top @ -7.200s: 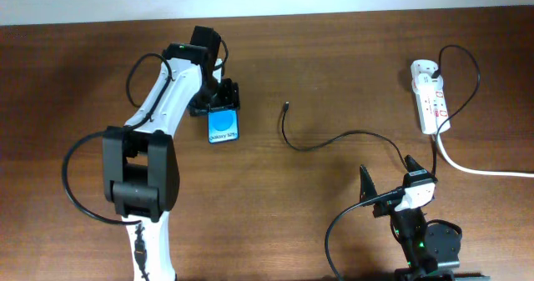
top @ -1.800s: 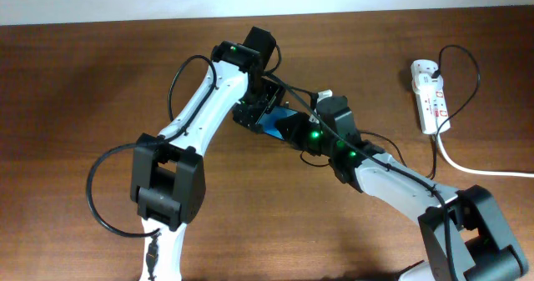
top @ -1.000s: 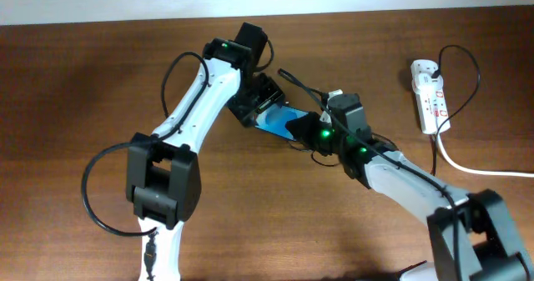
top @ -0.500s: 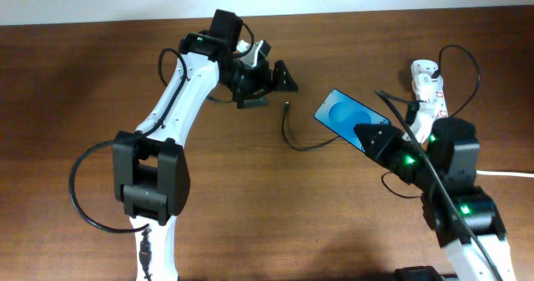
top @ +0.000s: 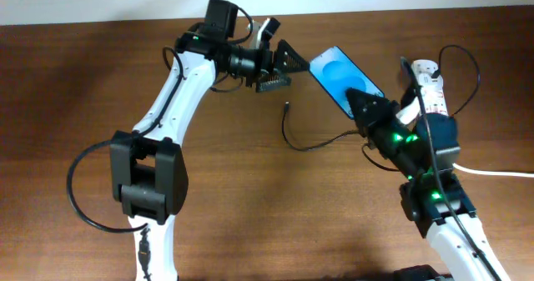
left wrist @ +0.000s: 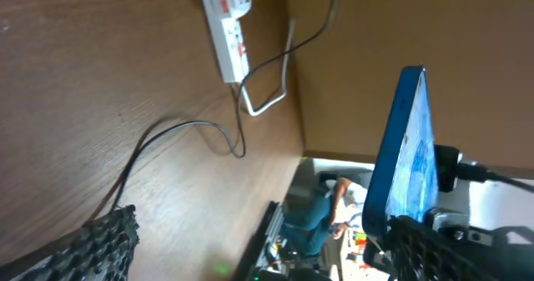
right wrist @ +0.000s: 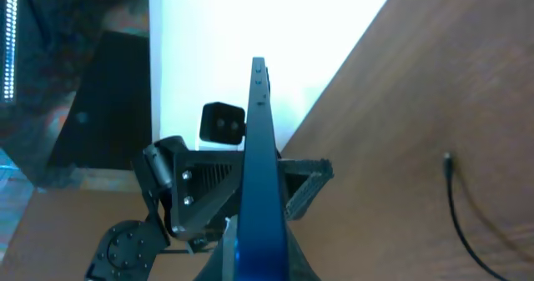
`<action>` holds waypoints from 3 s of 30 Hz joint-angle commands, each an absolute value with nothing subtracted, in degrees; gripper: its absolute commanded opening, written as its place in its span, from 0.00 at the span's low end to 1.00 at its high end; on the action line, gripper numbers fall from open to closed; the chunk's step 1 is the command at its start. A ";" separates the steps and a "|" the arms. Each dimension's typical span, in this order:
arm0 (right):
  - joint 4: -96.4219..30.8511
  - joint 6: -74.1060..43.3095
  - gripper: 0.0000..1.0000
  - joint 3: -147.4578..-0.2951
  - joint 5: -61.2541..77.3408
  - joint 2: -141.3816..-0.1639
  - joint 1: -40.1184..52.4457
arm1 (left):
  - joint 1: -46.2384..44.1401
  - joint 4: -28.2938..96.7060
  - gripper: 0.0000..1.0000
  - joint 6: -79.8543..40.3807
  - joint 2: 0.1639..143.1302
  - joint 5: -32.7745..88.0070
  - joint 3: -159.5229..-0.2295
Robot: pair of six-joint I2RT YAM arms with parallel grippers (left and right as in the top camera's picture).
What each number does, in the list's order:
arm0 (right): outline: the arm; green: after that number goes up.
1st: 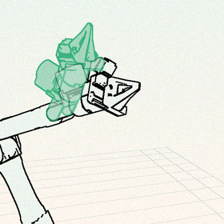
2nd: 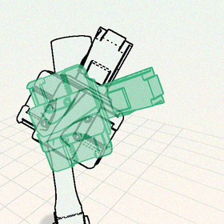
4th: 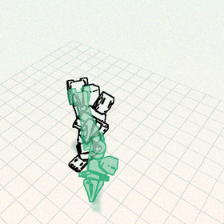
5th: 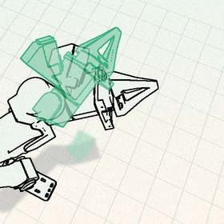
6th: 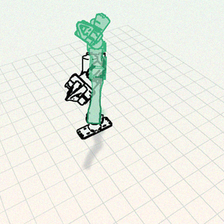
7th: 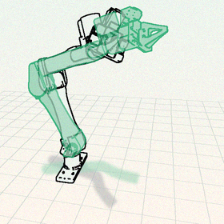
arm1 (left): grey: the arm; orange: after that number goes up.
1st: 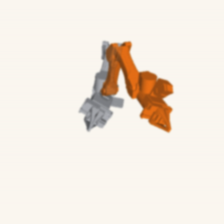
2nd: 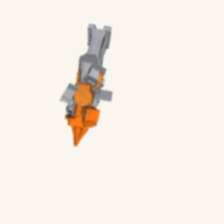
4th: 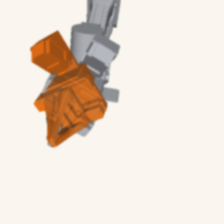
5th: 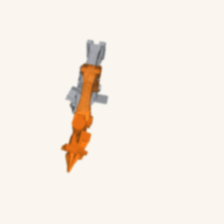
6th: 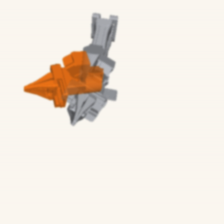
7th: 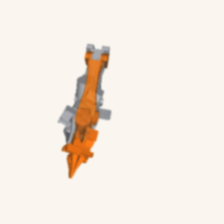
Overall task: Plug charger to phone and switch on socket
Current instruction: 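Rotate the phone upright between both grippers, bottom edge down, then release the right gripper, leaving the phone held by the left gripper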
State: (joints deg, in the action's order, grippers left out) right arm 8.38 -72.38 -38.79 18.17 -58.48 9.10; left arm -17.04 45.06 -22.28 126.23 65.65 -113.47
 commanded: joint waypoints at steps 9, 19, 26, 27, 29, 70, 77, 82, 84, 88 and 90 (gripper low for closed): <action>16.53 -87.72 0.04 -39.86 -3.42 -67.07 20.10 | -14.66 40.05 0.99 -31.55 125.89 73.34 -114.15; 38.04 -96.99 0.04 -39.88 -3.25 -83.96 22.87 | -15.25 30.92 0.83 -45.08 125.89 68.53 -114.13; 41.01 -98.21 0.04 -40.97 -4.80 -83.96 22.87 | -17.02 29.54 0.51 -48.86 125.89 62.89 -114.08; 40.99 -99.02 0.04 -40.97 -4.51 -83.96 22.87 | -17.37 29.30 0.47 -49.54 125.89 61.67 -114.08; 40.99 -100.03 0.04 -40.97 -3.55 -83.96 22.92 | -17.89 27.94 0.43 -50.98 125.89 60.53 -114.08; 42.22 -105.71 0.25 -41.28 -2.17 -83.96 24.32 | -18.96 23.99 0.00 -51.00 125.89 48.16 -114.08; 38.13 -105.69 0.37 -41.28 -2.15 -83.96 24.32 | -18.28 24.05 0.00 -50.26 125.89 48.16 -114.08; 35.27 -105.27 0.47 -41.28 -2.15 -83.96 24.32 | -16.58 25.85 0.00 -47.90 125.89 48.21 -114.08; 32.82 -105.25 0.49 -41.28 -2.17 -83.96 24.32 | -16.10 27.22 0.00 -45.78 125.89 48.21 -114.08; 28.49 -101.30 0.55 -41.28 -2.81 -83.96 24.23 | -15.35 32.34 0.00 -40.40 125.89 48.21 -114.08; 27.09 -95.29 0.56 -41.28 -3.97 -83.96 24.23 | -15.18 35.22 0.00 -37.28 125.89 48.40 -114.08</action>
State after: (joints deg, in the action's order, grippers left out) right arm 27.70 -102.54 -40.29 -2.37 -84.49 23.90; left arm -15.55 33.08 -43.48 126.23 47.31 -113.47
